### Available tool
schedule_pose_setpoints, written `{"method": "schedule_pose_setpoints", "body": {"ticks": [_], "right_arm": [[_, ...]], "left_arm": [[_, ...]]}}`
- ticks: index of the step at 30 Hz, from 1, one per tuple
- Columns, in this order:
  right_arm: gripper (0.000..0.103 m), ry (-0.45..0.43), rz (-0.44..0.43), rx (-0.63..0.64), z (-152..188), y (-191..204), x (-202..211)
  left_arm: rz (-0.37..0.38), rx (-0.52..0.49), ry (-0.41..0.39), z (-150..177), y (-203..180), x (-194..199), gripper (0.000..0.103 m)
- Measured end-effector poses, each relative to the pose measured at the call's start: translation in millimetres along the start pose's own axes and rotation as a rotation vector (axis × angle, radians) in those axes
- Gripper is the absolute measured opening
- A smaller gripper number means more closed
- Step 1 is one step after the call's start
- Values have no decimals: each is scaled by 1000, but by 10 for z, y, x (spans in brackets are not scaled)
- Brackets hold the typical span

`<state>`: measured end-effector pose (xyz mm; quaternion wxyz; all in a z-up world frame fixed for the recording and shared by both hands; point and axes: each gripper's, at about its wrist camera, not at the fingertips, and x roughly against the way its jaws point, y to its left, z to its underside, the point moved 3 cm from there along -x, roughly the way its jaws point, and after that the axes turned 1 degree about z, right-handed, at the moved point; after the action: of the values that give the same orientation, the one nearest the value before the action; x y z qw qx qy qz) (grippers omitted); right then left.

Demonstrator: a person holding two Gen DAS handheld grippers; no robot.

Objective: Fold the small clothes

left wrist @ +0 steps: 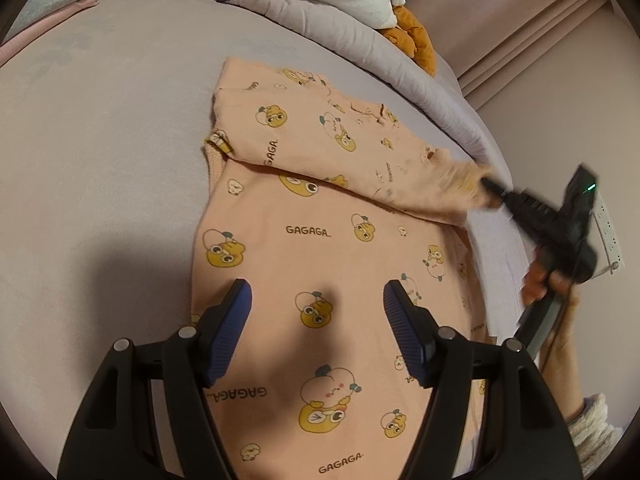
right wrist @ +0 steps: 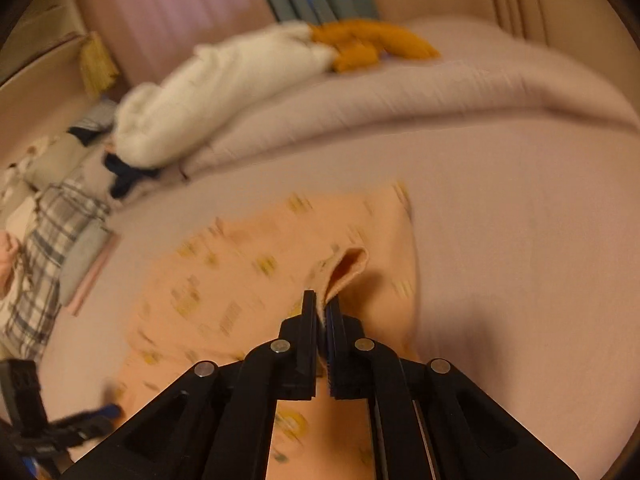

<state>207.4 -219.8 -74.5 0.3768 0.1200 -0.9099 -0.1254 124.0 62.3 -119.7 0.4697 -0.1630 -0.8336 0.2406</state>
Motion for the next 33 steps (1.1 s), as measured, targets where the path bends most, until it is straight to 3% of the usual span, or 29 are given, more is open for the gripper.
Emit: {"method": "schedule_pose_setpoints", "body": {"ticks": [3,5,7,9,10,12,14,17,20,21,24,26,30,33], "right_arm": [[5,-51,-4,10,-244,13,35],[5,-28,96,27,-282,-97,-110],[5,36,238,32,-201,-263,-326],[12,151,260,-15,-61,-450,-547],[15,161,260,-29,0,-499,-568],[23,105,300,-19,6,-496,-477],[23,31,364,11,-50,-423,-350],[23,-31,269,103,-160,-151,-270],[23,7,160,179,-157,80,-401],[23,38,164,194,-119,91,-493],[23,160,297,213,65,-62,-789],[23,206,330,187,202,-263,-863],[25,169,204,46,226,-460,-617],[38,132,80,-89,213,-484,-360]], "left_arm": [[-10,-3,-5,1,8,14,68],[-17,-7,-8,-3,11,21,68],[-20,-6,-8,-2,32,26,68],[-29,-6,-3,-3,48,13,68],[-30,-5,-1,-3,56,6,68],[-31,2,2,-13,67,-13,68],[-30,3,2,-20,59,-24,68],[-28,-3,3,-2,36,-32,68],[-30,-1,13,28,15,-52,68],[-29,1,17,40,6,-49,68],[-31,-23,10,79,-55,36,68],[-35,-37,6,116,-86,80,68],[-30,-47,15,239,-125,157,68],[-27,-50,21,343,-144,211,68]]}}
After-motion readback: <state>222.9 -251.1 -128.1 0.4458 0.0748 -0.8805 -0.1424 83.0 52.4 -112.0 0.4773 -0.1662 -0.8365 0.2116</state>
